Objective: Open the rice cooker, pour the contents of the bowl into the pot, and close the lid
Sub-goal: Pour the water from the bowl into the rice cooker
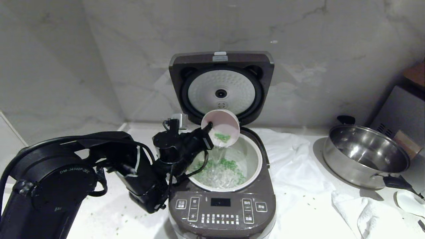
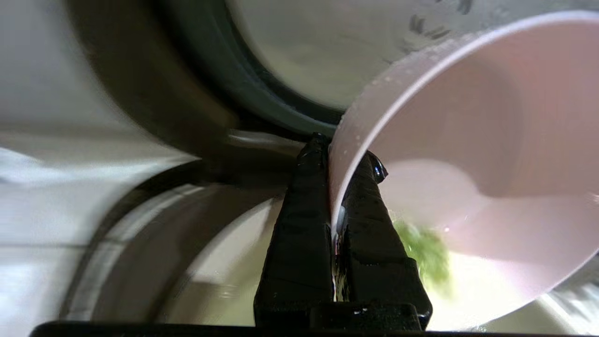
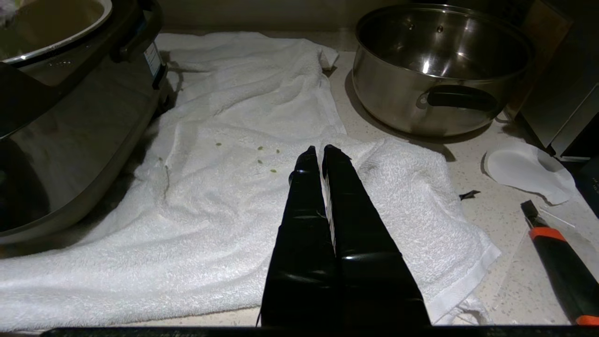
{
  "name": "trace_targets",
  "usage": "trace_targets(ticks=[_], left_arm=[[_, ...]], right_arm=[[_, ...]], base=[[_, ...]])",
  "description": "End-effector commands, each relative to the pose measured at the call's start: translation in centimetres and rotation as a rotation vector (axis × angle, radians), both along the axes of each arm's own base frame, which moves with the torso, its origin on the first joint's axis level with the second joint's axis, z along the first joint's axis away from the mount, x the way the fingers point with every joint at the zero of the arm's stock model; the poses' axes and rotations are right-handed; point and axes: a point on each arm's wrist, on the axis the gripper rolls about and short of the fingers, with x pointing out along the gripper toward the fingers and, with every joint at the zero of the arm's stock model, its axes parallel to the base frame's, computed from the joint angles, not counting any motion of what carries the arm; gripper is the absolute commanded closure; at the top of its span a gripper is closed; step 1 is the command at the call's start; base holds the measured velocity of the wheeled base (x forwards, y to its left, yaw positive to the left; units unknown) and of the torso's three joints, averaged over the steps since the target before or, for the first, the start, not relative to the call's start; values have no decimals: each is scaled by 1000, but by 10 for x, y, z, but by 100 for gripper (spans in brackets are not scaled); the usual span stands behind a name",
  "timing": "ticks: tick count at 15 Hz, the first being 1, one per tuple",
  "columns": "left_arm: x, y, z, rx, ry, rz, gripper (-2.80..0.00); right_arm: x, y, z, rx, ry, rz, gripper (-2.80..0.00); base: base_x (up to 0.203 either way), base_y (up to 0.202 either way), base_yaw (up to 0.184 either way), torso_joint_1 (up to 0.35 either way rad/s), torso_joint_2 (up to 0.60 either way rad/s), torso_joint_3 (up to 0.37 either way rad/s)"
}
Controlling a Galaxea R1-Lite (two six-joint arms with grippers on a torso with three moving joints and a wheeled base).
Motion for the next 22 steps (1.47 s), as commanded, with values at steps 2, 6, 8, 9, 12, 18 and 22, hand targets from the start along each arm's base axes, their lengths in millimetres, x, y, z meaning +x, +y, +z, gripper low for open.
trace_targets(ticks=[2, 6, 8, 9, 12, 18, 22], left_arm=[[1, -3, -20, 15, 48, 5, 0], [0, -6, -15, 4, 36, 2, 0], [0, -5, -15, 5, 39, 4, 0], [0, -5, -16, 5, 39, 2, 0], [-1, -6, -15, 5, 38, -1, 0], [-5, -8, -6, -7, 23, -9, 0], [-8, -7, -6, -2, 29, -14, 0]], right_arm=[[0, 0, 0, -1, 0, 0, 0], [0, 0, 0, -1, 0, 0, 0], [0, 0, 0, -1, 0, 0, 0], [0, 0, 0, -1, 0, 0, 0], [0, 0, 0, -1, 0, 0, 0], [0, 0, 0, -1, 0, 0, 0], [0, 0, 0, -1, 0, 0, 0]], base=[[0, 0, 0, 0, 0, 0], [0, 0, 0, 0, 0, 0], [0, 0, 0, 0, 0, 0], [0, 0, 0, 0, 0, 0], [0, 0, 0, 0, 0, 0], [0, 0, 0, 0, 0, 0], [0, 0, 0, 0, 0, 0]])
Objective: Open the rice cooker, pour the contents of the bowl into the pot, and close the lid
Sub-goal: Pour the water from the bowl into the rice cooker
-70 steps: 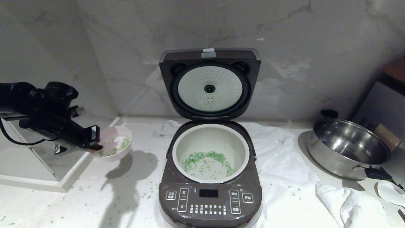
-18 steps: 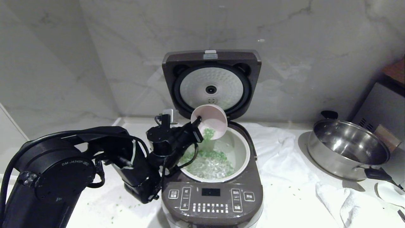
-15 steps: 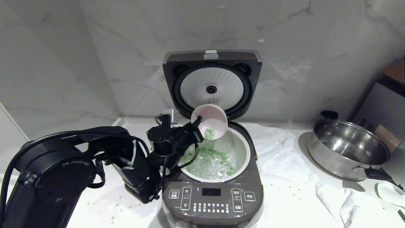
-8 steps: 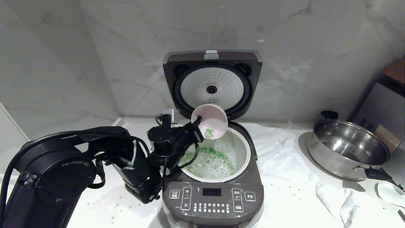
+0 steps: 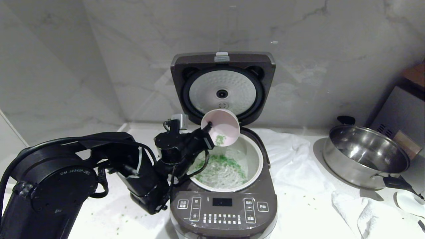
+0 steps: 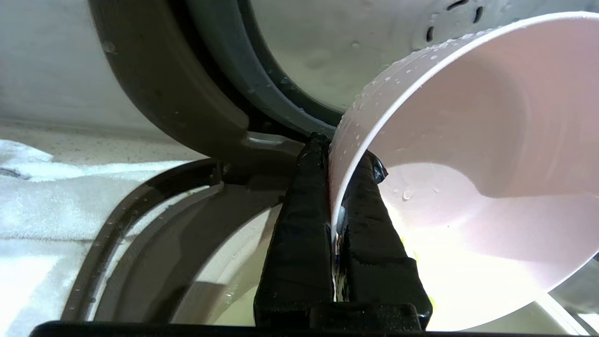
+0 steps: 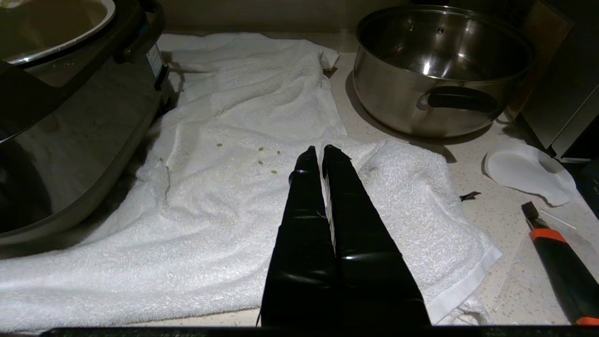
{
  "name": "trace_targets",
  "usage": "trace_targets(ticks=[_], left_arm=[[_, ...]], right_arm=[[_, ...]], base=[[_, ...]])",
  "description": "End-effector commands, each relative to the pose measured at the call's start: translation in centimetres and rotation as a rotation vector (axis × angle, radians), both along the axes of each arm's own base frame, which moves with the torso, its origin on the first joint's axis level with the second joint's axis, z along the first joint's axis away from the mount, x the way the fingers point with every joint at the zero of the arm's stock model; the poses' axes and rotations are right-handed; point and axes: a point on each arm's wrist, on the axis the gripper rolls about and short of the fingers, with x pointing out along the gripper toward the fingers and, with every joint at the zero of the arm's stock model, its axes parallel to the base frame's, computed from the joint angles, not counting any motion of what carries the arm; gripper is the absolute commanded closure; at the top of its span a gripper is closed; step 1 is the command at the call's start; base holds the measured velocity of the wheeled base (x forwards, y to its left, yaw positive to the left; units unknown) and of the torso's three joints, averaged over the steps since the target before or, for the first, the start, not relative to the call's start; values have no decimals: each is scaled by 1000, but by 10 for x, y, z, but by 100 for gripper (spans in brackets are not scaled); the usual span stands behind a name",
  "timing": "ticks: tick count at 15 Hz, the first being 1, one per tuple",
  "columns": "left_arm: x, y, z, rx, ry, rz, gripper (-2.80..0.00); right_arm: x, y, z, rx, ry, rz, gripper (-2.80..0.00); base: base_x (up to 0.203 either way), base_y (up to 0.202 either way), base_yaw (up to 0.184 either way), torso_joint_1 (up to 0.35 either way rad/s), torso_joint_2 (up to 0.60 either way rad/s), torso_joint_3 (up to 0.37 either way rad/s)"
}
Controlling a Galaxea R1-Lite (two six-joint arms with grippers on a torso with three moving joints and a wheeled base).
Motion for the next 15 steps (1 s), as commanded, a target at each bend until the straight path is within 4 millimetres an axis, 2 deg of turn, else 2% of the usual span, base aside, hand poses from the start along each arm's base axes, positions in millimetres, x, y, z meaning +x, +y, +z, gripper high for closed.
trace_targets(ticks=[1, 4, 9, 13, 15], left_arm=[[-3, 2, 1, -2, 0, -2, 0], [-7, 3, 12, -14, -19, -8, 0], [-6, 3, 15, -20, -28, -4, 0], [-6, 12, 46, -107, -72, 23, 0], [-2, 24, 62, -137, -111, 70, 0]], right_arm=[[0, 0, 0, 0, 0, 0, 0], [0, 0, 0, 0, 0, 0, 0], [0, 0, 0, 0, 0, 0, 0], [0, 0, 0, 0, 0, 0, 0], [0, 0, 0, 0, 0, 0, 0]], base=[[0, 0, 0, 0, 0, 0], [0, 0, 0, 0, 0, 0], [0, 0, 0, 0, 0, 0], [0, 0, 0, 0, 0, 0], [0, 0, 0, 0, 0, 0]])
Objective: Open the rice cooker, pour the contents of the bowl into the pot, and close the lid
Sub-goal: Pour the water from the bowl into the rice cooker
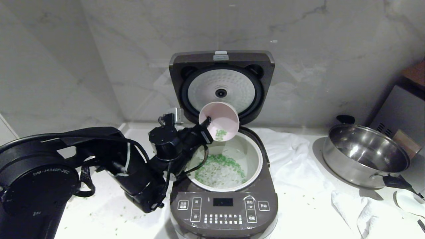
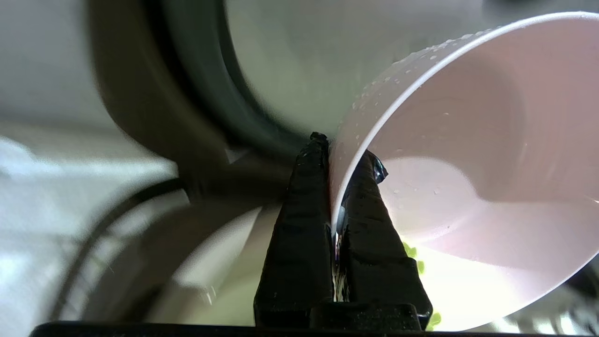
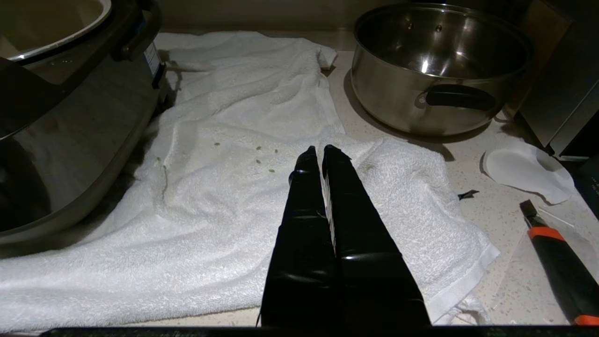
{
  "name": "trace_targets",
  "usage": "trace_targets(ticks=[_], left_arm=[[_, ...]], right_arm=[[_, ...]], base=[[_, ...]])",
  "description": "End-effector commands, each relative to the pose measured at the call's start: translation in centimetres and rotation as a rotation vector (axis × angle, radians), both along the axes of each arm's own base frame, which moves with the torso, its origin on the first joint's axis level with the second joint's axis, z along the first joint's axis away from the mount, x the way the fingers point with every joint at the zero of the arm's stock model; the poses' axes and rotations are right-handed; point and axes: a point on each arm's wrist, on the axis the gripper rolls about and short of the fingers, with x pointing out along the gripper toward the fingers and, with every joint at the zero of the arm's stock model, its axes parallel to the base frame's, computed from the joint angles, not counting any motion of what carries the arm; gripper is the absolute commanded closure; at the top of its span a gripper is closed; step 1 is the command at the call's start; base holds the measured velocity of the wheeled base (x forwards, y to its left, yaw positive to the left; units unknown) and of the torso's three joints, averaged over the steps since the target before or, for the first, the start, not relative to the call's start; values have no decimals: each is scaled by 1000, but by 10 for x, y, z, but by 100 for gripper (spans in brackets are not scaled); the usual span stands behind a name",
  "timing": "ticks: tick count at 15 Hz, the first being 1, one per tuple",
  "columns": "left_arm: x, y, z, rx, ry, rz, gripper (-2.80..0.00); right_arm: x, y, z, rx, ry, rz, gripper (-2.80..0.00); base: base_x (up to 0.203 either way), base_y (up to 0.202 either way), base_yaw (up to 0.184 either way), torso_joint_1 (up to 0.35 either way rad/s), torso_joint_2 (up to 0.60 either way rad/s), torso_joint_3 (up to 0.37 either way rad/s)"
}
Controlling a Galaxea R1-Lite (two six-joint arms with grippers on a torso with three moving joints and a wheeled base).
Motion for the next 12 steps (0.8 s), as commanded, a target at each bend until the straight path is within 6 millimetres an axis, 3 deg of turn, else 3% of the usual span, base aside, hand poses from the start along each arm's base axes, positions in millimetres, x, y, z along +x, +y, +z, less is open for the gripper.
trace_targets(ticks=[1, 6, 12], left_arm=[[3, 18, 34, -57, -85, 44, 0], [-8, 40, 81, -106, -190, 78, 0], [-10, 32, 64, -81, -141, 60, 0]], right_arm=[[0, 0, 0, 0, 1, 0, 0], [0, 0, 0, 0, 1, 0, 0], [0, 0, 0, 0, 1, 0, 0]], base=[[0, 0, 0, 0, 0, 0], [0, 0, 0, 0, 0, 0], [0, 0, 0, 0, 0, 0]])
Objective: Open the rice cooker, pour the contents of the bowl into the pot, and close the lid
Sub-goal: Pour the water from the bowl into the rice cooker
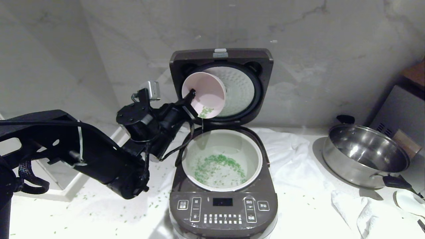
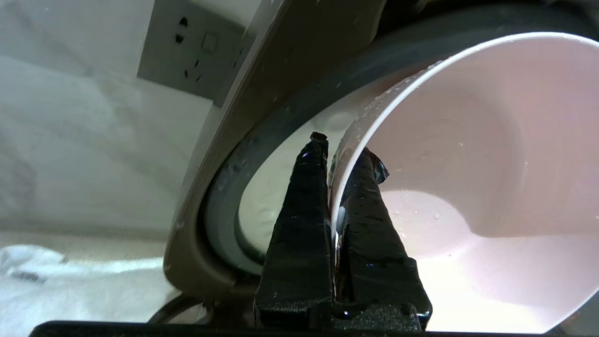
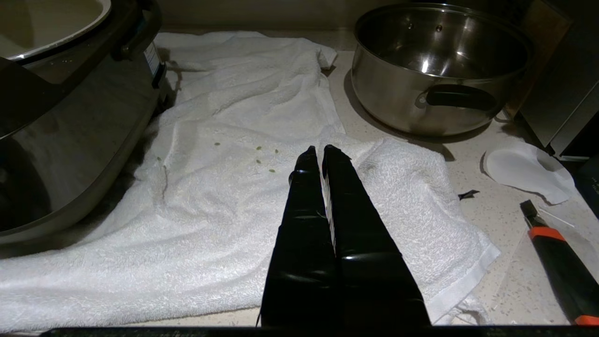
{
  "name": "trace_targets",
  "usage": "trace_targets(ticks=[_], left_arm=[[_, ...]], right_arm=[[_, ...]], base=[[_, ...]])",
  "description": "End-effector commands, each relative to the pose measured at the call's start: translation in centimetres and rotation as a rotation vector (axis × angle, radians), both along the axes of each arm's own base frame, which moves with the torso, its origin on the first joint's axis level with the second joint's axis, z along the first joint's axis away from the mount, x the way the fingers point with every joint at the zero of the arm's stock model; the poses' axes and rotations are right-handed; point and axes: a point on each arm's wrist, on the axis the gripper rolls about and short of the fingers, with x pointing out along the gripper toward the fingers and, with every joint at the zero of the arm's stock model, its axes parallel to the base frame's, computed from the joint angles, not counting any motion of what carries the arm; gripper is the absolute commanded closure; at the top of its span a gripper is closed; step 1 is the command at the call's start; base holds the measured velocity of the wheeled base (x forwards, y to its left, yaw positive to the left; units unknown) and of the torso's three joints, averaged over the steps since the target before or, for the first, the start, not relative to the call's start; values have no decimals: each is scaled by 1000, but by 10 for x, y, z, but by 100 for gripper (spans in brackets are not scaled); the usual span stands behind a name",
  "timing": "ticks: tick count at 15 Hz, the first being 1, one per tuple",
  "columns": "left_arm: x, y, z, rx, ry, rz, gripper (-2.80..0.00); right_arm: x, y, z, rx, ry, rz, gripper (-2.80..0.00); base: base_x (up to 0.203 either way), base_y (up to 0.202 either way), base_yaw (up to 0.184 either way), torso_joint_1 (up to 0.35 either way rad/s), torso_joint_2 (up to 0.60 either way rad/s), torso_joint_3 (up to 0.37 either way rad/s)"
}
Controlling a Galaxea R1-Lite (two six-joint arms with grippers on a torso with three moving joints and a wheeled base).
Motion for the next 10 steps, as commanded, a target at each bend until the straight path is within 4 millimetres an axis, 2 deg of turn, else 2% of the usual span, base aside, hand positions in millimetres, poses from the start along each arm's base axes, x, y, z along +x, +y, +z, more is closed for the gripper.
trace_targets(ticks=[1, 8, 10], left_arm=[[-4, -3, -3, 1, 10, -13, 0], [0, -4, -9, 5, 20, -11, 0], [-1, -1, -4, -6, 14, -11, 0]], right_arm=[[0, 0, 0, -1, 1, 0, 0], [0, 0, 0, -1, 1, 0, 0], [0, 0, 0, -1, 1, 0, 0]], base=[[0, 0, 0, 0, 0, 0], [0, 0, 0, 0, 0, 0], [0, 0, 0, 0, 0, 0]])
